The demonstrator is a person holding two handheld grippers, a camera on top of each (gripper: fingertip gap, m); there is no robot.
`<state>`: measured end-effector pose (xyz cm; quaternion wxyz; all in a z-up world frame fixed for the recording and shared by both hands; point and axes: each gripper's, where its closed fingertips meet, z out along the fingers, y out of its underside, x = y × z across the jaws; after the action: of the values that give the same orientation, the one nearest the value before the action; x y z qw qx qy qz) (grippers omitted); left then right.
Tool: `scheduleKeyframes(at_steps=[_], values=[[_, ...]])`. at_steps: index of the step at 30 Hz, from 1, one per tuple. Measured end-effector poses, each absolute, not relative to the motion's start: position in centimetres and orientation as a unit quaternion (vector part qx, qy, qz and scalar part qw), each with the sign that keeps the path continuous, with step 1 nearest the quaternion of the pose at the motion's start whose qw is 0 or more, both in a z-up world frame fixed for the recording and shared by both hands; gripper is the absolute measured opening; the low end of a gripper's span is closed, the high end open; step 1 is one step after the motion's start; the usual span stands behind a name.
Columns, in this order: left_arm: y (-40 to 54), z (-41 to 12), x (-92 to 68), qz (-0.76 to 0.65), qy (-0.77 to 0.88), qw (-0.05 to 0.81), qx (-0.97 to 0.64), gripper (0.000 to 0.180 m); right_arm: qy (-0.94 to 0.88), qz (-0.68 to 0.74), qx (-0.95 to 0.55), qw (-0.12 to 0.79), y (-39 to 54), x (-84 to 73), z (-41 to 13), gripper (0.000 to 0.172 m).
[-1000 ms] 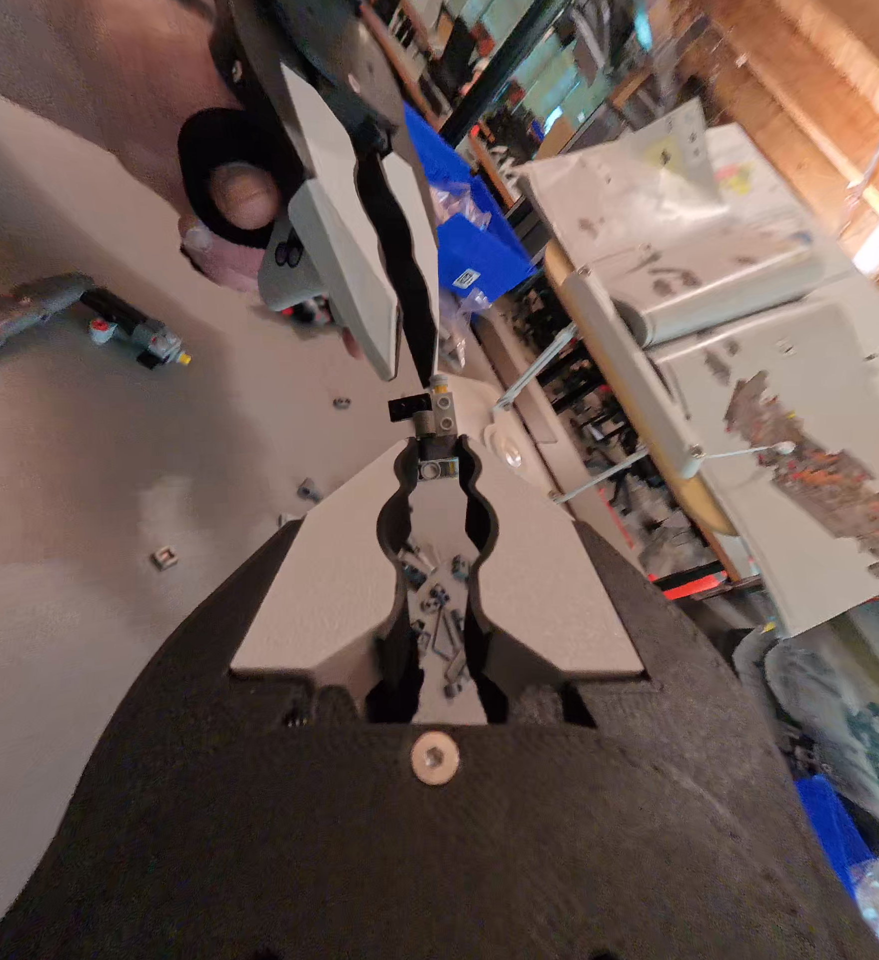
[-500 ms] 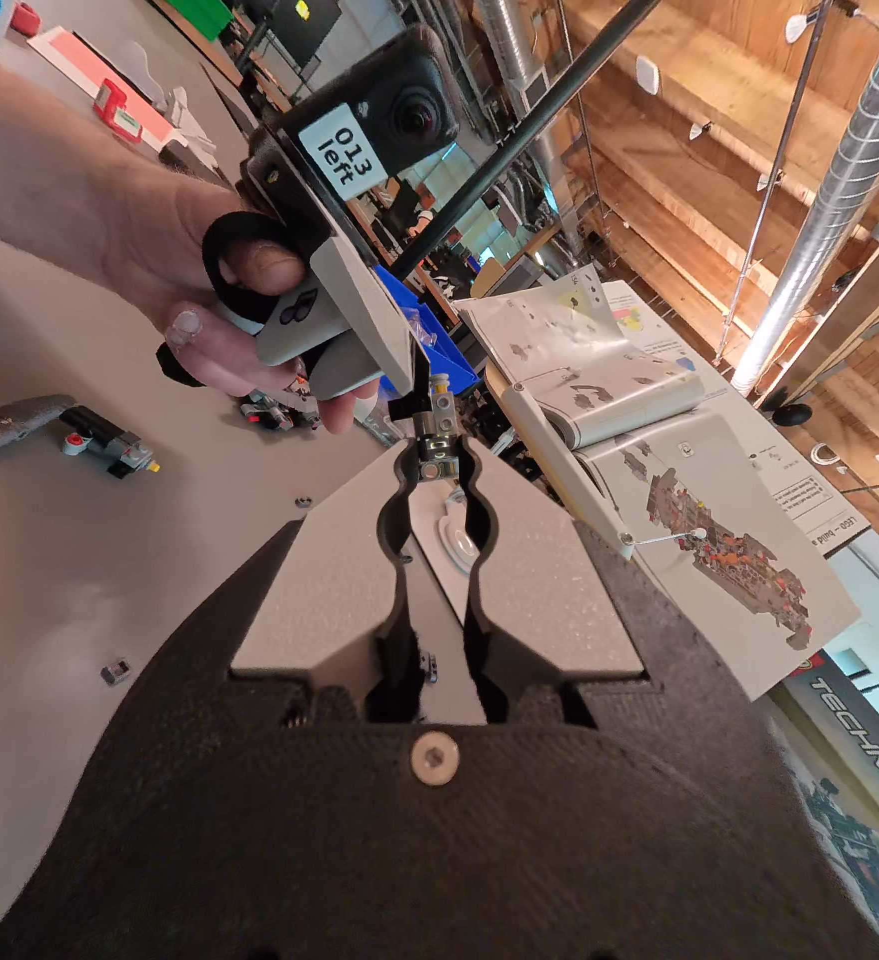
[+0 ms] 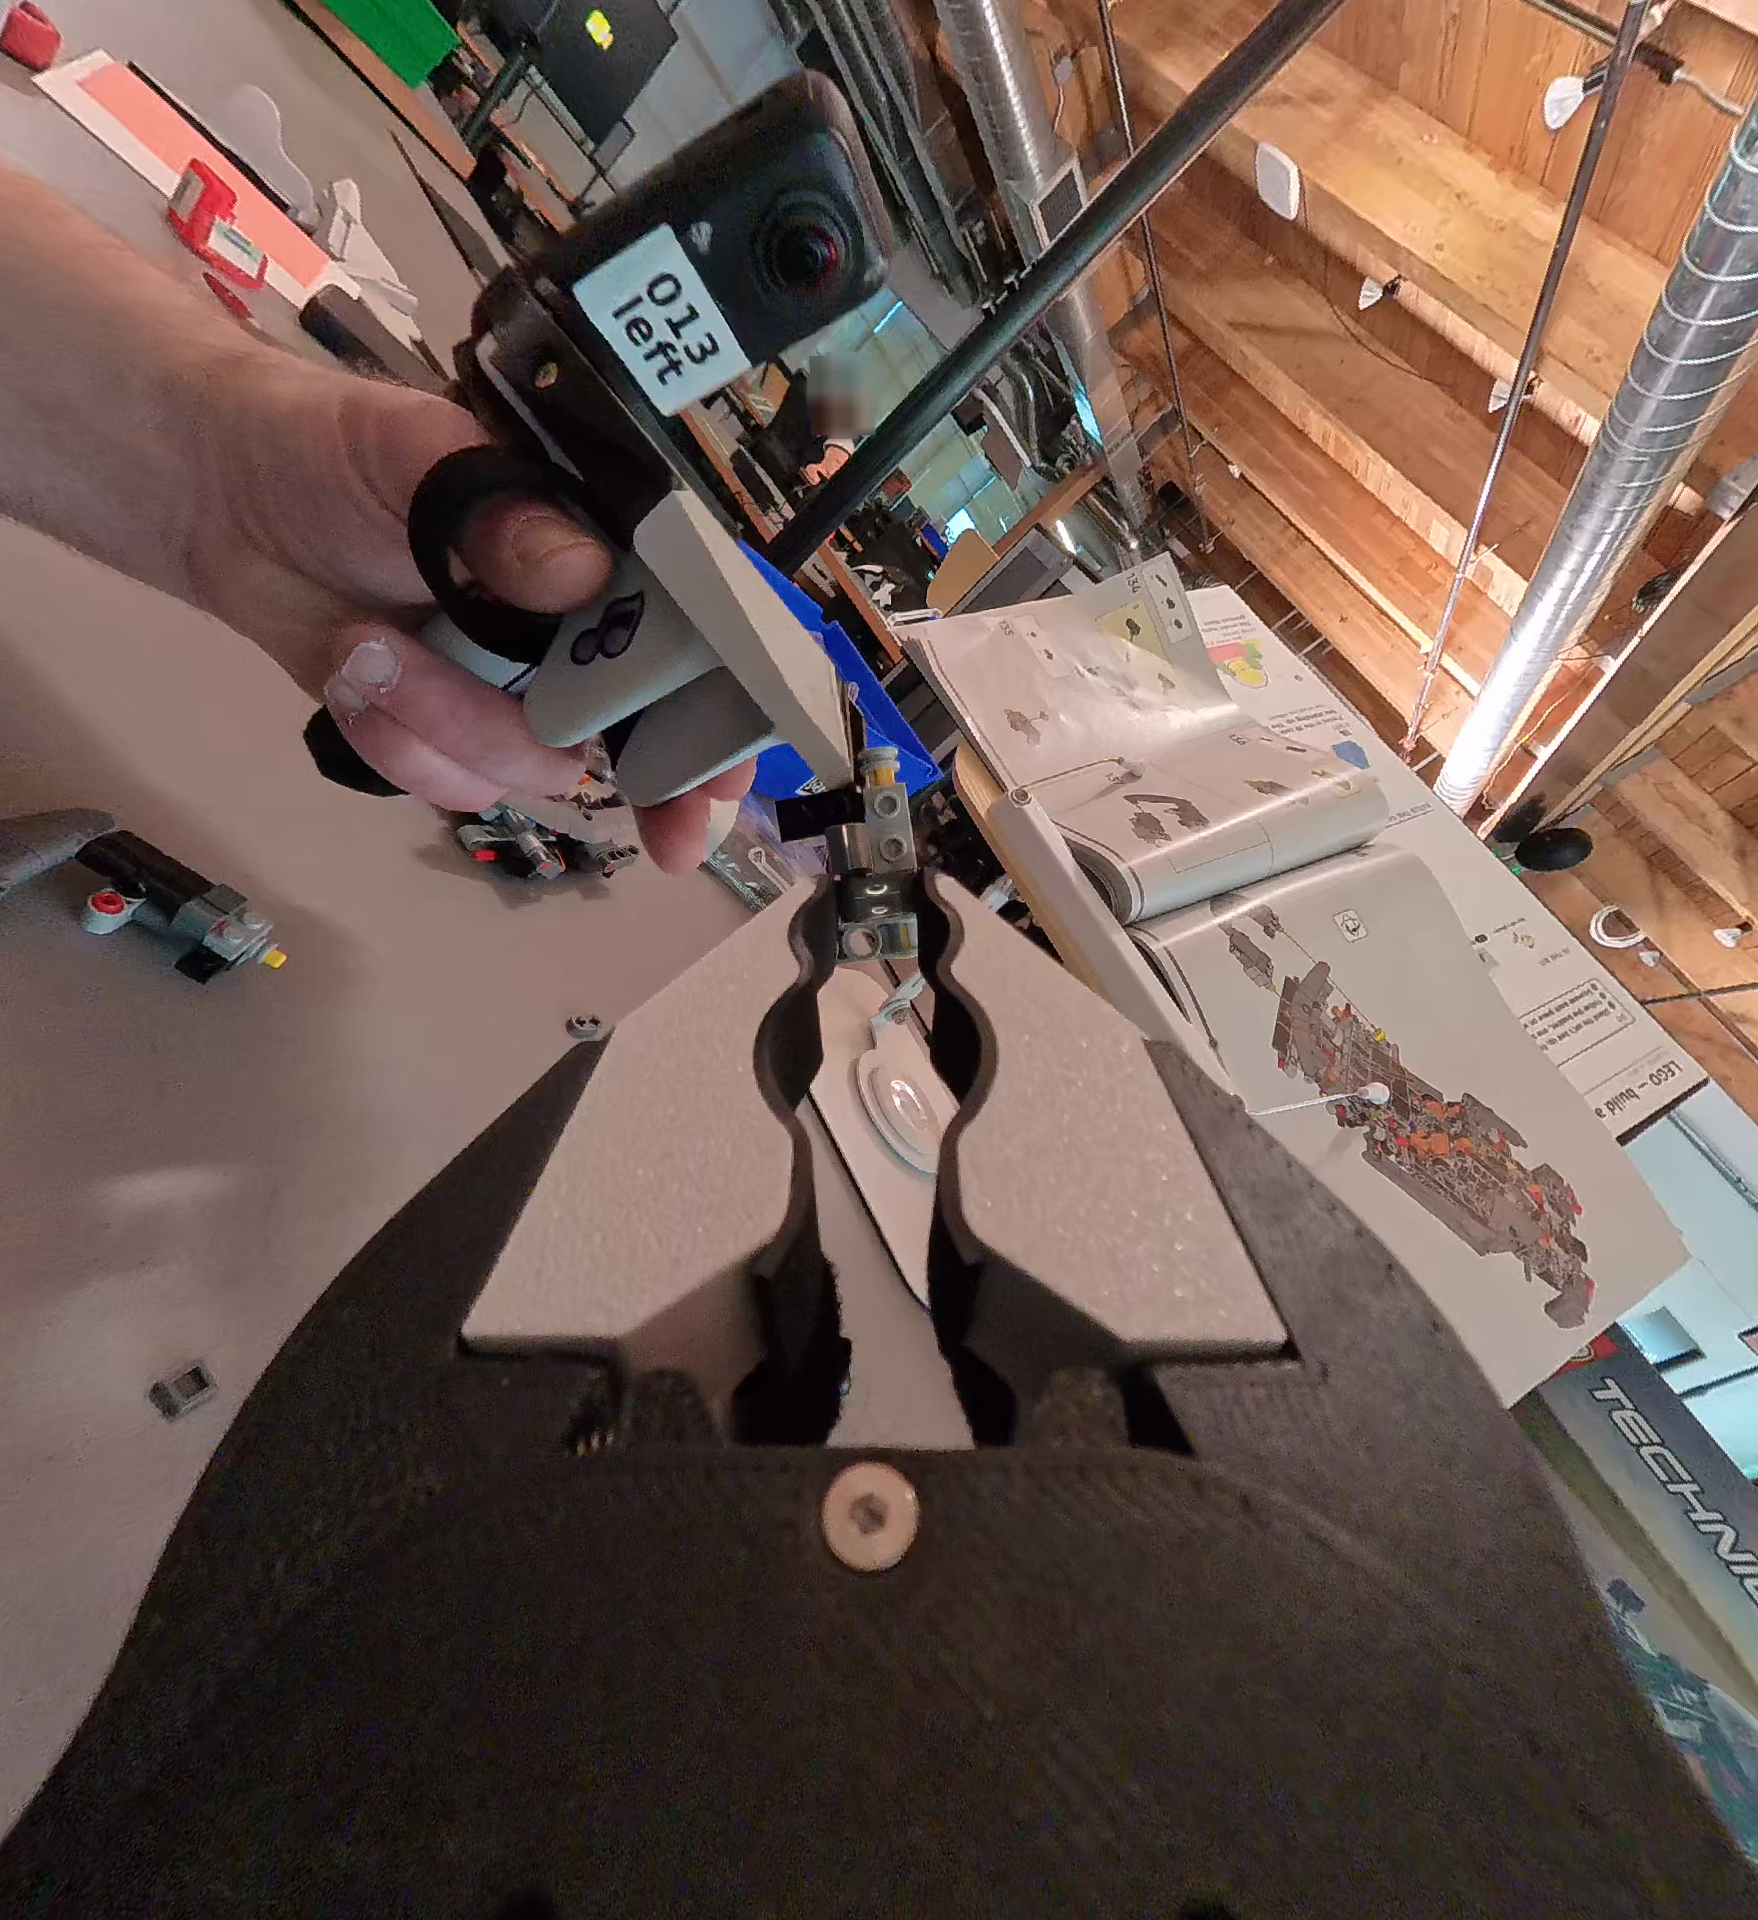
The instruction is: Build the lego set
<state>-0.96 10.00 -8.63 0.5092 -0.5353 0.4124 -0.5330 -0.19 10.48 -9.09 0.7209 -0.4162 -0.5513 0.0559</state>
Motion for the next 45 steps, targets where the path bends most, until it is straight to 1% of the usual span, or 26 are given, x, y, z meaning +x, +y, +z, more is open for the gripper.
scheduleKeyframes(at_steps=[6,9,15,19,23,28,30,33,34,41,45], values=[[10.5,-8.6,-1.3,-0.511,0.415,0.525,-0.540,0.013,-0.549,0.038,-0.430,0.716,11.4,-0.3,-9.2,0.012],[10.9,-8.9,-1.3,-0.492,0.417,0.533,-0.548,0.014,-0.551,0.026,-0.430,0.715,11.7,-0.4,-9.4,0.012],[11.4,-9.0,-1.2,-0.481,0.410,0.539,-0.557,0.010,-0.547,0.002,-0.435,0.715,12.1,-0.7,-9.4,0.012],[11.6,-8.9,-1.3,-0.468,0.406,0.553,-0.557,0.013,-0.546,-0.012,-0.435,0.716,12.3,-0.9,-9.3,0.012],[11.8,-9.0,-1.4,-0.466,0.404,0.556,-0.558,0.006,-0.544,-0.029,-0.436,0.717,12.5,-0.9,-9.3,0.012],[12.2,-8.9,-1.4,-0.467,0.385,0.564,-0.562,0.006,-0.533,-0.063,-0.437,0.722,12.9,-0.9,-9.1,0.012],[12.4,-8.7,-1.5,-0.473,0.370,0.570,-0.561,0.007,-0.524,-0.071,-0.439,0.726,13.0,-0.9,-8.9,0.012],[13.0,-8.6,-1.9,-0.467,0.351,0.583,-0.564,0.018,-0.517,-0.068,-0.441,0.730,13.1,-1.0,-8.7,0.012],[13.1,-8.5,-2.0,-0.468,0.350,0.584,-0.563,0.019,-0.515,-0.069,-0.441,0.732,13.1,-1.0,-8.6,0.012],[13.1,-8.4,-1.9,-0.480,0.343,0.580,-0.561,0.017,-0.507,-0.094,-0.435,0.738,13.3,-1.2,-8.4,0.012],[12.8,-8.2,-1.8,-0.488,0.345,0.579,-0.554,0.019,-0.501,-0.093,-0.441,0.739,13.4,-1.2,-8.4,0.012]])
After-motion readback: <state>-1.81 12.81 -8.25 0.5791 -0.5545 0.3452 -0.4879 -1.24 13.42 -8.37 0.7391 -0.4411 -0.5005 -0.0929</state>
